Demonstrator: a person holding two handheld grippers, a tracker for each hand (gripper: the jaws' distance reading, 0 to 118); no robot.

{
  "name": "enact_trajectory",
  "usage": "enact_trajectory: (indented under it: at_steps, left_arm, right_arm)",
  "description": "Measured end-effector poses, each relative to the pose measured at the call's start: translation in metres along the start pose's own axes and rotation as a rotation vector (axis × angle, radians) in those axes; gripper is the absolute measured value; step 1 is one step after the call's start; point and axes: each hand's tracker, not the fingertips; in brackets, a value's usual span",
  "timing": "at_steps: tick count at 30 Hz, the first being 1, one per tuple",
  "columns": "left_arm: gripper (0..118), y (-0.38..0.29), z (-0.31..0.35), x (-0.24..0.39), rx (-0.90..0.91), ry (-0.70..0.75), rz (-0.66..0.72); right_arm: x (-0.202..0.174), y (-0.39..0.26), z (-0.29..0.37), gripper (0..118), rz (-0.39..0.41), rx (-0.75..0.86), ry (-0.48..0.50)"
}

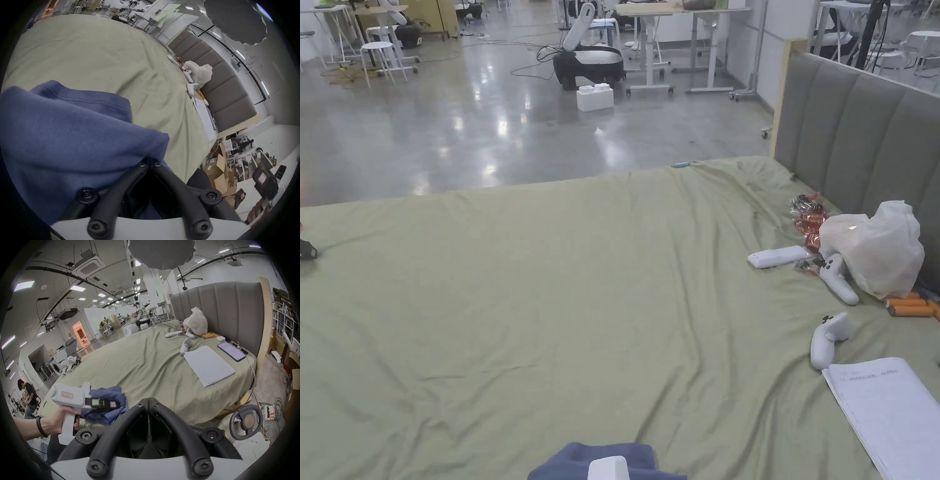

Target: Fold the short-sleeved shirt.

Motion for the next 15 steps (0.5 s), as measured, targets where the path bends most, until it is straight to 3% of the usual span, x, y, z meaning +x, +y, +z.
enact_trajectory:
  at_steps: [3, 6, 8, 9, 10, 12, 15]
  left_arm:
    - [2, 0.007, 0.014, 0.003, 0.004, -0.003, 0.016]
    - [4, 0.016, 0.058, 0.004, 0.128, -0.116, 0.003]
    - [22, 0.023, 0.094, -0.001, 0.191, -0.14, -0.024]
    - [39, 0.025, 0.114, -0.008, 0.22, -0.138, -0.039]
    - [68, 0.027, 0.13, -0.015, 0.239, -0.124, -0.043]
    - [96, 0.027, 0.16, -0.035, 0.273, -0.084, -0.023]
    - [98, 0.026, 0.185, -0.075, 0.274, -0.075, 0.086]
  right_arm:
    - [-0.015, -0.005, -0.02, 0, 0.038, -0.082, 0.053]
    - [-0.035, -0.006, -0.057, 0, 0.055, -0.182, 0.125]
    - [-0.051, -0.004, -0.087, 0, 0.065, -0.24, 0.187]
    - [-0.059, -0.001, -0.105, 0, 0.068, -0.265, 0.208]
    - [-0.067, 0.001, -0.121, 0, 0.072, -0.295, 0.231]
    - [-0.083, 0.006, -0.155, 0, 0.079, -0.326, 0.265]
    - [-0.096, 0.004, -0.205, 0, 0.105, -0.463, 0.204]
